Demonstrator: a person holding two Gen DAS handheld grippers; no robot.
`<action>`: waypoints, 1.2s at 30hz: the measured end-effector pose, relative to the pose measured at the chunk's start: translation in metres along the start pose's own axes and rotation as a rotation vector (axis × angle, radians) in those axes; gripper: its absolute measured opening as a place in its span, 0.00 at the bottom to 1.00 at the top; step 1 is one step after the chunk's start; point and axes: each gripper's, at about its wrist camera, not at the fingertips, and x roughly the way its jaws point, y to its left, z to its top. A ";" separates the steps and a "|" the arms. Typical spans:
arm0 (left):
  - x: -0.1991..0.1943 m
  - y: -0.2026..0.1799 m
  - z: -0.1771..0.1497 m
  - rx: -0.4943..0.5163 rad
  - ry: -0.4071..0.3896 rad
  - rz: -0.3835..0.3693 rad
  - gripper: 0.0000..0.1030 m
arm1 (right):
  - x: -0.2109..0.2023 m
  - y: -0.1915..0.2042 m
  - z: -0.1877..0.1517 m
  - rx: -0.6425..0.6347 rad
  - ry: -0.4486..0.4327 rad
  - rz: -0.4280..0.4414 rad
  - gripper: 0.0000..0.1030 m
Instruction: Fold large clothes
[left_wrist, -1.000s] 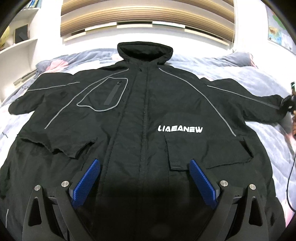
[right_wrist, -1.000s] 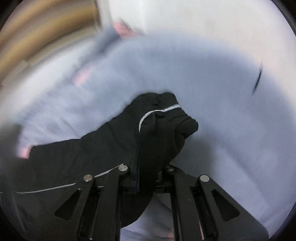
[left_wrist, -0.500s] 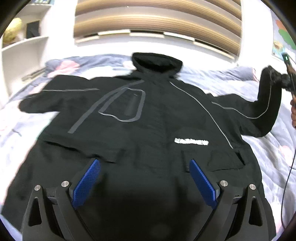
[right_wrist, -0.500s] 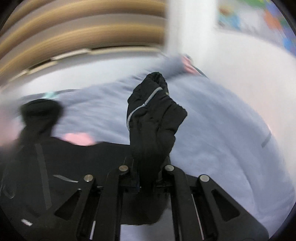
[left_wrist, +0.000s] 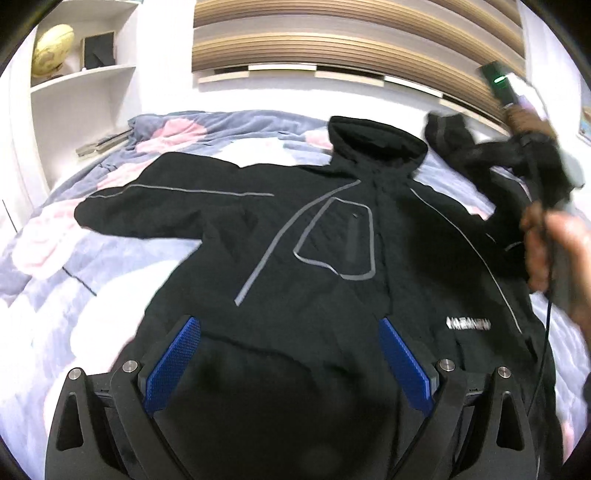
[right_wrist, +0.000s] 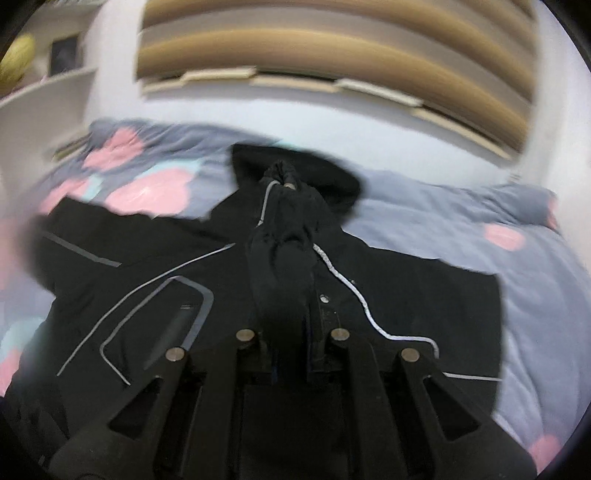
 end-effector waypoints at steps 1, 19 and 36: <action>0.004 0.003 0.007 -0.004 -0.003 0.009 0.94 | 0.009 0.008 0.001 -0.015 0.005 0.008 0.07; -0.003 0.097 0.082 -0.036 0.183 0.123 0.94 | 0.134 0.123 0.008 -0.090 0.349 0.080 0.26; 0.005 0.079 0.156 -0.060 0.276 0.023 0.94 | 0.075 -0.071 -0.007 0.313 0.419 0.067 0.62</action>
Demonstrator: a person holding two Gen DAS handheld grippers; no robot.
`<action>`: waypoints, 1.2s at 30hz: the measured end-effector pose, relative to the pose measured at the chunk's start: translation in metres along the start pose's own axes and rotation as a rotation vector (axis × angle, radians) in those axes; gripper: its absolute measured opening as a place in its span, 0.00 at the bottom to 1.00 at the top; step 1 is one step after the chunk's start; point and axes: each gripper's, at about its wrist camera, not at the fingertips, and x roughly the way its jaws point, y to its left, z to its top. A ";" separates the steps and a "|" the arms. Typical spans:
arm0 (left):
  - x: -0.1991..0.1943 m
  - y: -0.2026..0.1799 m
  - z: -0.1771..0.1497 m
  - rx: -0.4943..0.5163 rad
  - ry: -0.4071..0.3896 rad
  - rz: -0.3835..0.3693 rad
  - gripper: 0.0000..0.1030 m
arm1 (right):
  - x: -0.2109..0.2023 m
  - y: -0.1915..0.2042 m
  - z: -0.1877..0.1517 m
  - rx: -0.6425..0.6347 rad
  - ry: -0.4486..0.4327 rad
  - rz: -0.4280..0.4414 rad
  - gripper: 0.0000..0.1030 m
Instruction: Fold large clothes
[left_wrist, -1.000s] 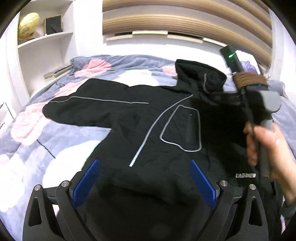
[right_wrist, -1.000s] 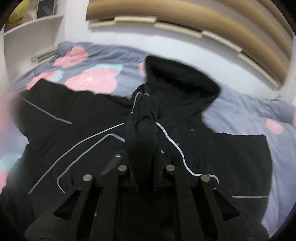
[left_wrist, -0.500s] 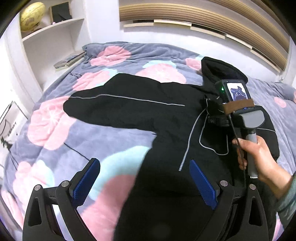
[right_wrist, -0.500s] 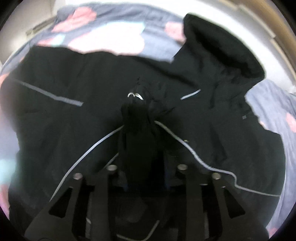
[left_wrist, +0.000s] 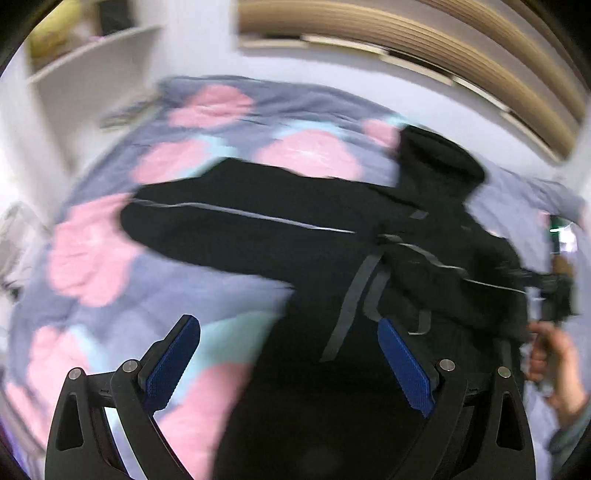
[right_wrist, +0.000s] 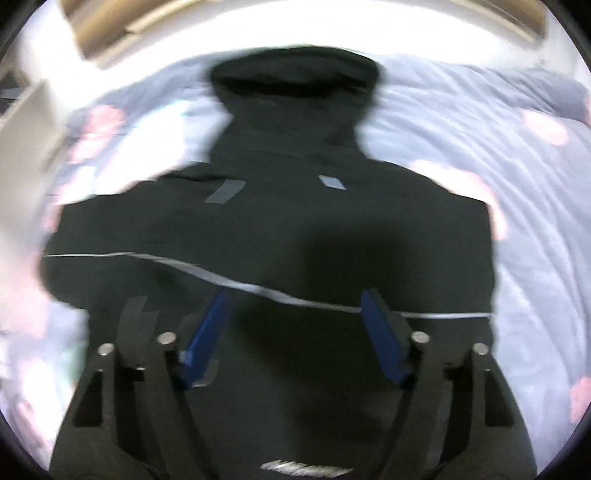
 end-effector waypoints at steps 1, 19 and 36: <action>0.005 -0.010 0.006 0.030 -0.003 -0.010 0.94 | 0.020 -0.007 -0.001 0.028 0.041 0.012 0.61; 0.243 -0.096 0.080 0.041 0.290 -0.361 0.67 | 0.033 -0.008 -0.011 -0.028 0.072 0.060 0.61; 0.274 -0.076 0.070 0.044 0.273 -0.186 0.30 | 0.079 -0.044 -0.011 0.048 0.154 -0.069 0.63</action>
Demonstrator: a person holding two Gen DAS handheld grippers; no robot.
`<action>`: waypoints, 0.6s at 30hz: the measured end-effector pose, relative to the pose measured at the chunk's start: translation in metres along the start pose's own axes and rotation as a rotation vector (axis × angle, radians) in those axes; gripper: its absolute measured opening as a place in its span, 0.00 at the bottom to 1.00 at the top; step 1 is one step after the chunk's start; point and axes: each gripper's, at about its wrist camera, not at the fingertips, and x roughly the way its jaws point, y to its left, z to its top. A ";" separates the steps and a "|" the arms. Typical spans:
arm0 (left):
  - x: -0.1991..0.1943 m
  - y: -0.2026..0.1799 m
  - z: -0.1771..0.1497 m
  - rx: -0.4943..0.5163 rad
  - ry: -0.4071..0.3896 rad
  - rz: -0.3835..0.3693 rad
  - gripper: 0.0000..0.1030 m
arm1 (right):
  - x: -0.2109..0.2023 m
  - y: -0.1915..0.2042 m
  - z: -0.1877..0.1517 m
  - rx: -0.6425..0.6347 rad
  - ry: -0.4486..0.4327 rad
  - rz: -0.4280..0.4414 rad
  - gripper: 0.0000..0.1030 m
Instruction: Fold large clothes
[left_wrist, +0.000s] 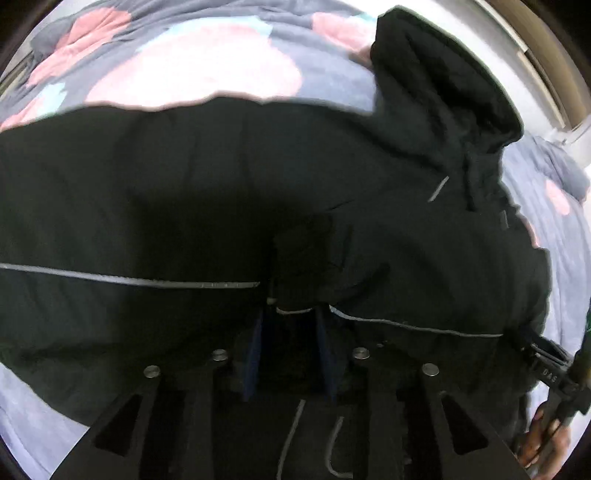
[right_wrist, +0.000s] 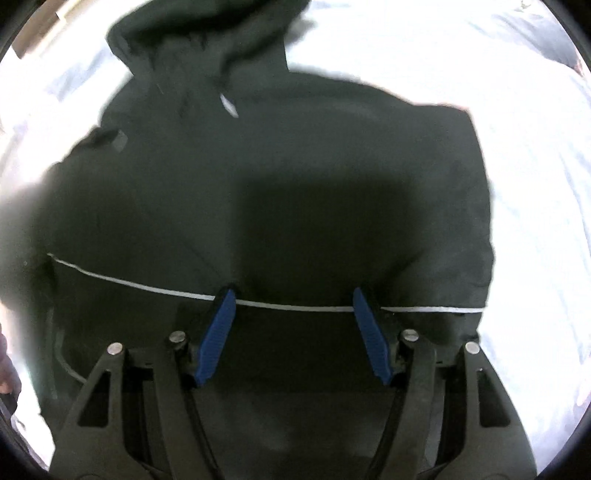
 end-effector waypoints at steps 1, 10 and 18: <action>-0.001 0.001 -0.001 -0.007 -0.005 -0.006 0.31 | 0.001 0.002 0.001 -0.008 0.000 -0.010 0.64; -0.093 0.001 -0.015 -0.001 -0.227 -0.025 0.52 | -0.054 0.003 -0.006 0.011 -0.091 0.061 0.67; -0.004 -0.045 -0.018 0.074 -0.034 0.029 0.54 | -0.008 0.009 -0.024 -0.019 0.026 -0.025 0.68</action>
